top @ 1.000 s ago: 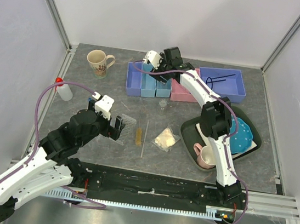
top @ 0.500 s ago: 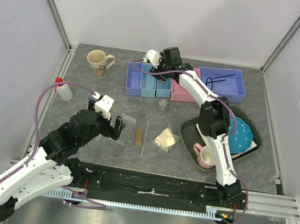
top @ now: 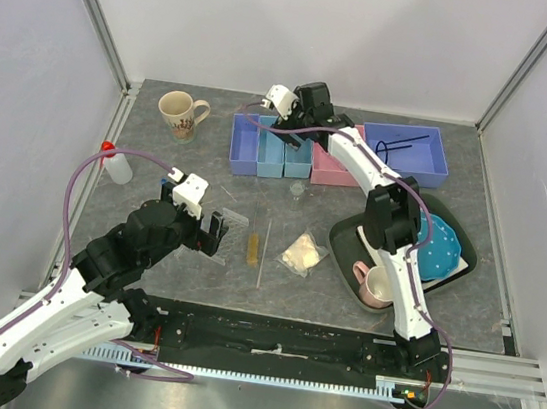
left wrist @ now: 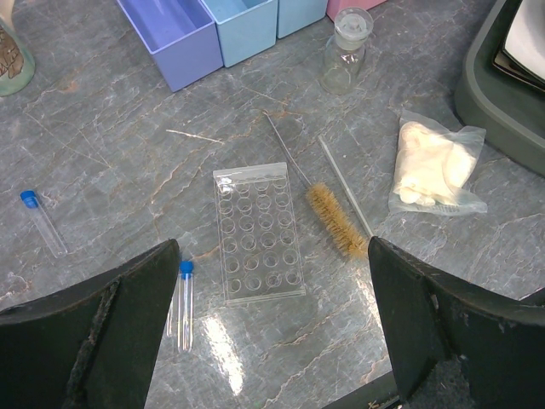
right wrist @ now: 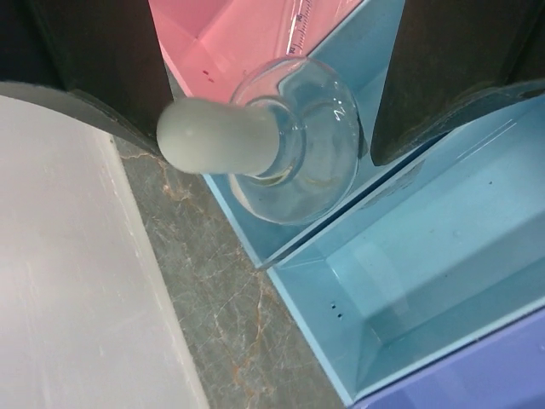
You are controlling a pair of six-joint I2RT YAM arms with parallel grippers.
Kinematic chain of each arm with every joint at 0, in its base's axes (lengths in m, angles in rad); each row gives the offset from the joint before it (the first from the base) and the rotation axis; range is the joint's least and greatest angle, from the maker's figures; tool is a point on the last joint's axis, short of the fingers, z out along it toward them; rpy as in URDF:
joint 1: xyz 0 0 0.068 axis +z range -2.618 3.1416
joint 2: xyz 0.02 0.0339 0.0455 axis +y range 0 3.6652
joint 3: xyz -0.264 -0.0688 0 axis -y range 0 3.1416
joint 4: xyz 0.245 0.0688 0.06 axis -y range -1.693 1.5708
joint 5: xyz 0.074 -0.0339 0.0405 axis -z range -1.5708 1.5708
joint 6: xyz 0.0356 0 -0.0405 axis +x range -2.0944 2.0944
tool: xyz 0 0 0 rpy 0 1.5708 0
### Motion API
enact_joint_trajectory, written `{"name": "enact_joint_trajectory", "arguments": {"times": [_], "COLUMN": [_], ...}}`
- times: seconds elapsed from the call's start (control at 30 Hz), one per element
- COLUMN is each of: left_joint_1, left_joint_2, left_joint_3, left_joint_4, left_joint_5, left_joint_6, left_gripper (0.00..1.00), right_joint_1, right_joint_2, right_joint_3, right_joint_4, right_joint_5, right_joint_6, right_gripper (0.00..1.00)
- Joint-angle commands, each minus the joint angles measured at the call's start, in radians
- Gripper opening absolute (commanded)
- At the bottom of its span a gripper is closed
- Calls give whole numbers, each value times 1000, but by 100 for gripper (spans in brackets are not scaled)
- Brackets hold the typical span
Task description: Organize the chemistry lab equipment
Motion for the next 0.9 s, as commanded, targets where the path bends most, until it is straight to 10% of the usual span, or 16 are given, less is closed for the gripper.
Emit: {"name": "enact_joint_trajectory", "arguments": {"times": [0.0,0.87], "left_joint_1": [2,2], "left_joint_2": [-11,10], "left_joint_3": [-3,3], "left_joint_4": [42,45], "left_joint_5": [-20,-25], "left_joint_6": [17,2], "left_gripper": [98,98], "right_joint_1": [1,14], "right_joint_2": [-134,-591], "right_joint_3": [9,-466], "right_joint_4": [41,27], "right_joint_5": [-38,-226], "right_joint_6": [53,210], "right_gripper": [98,98]}}
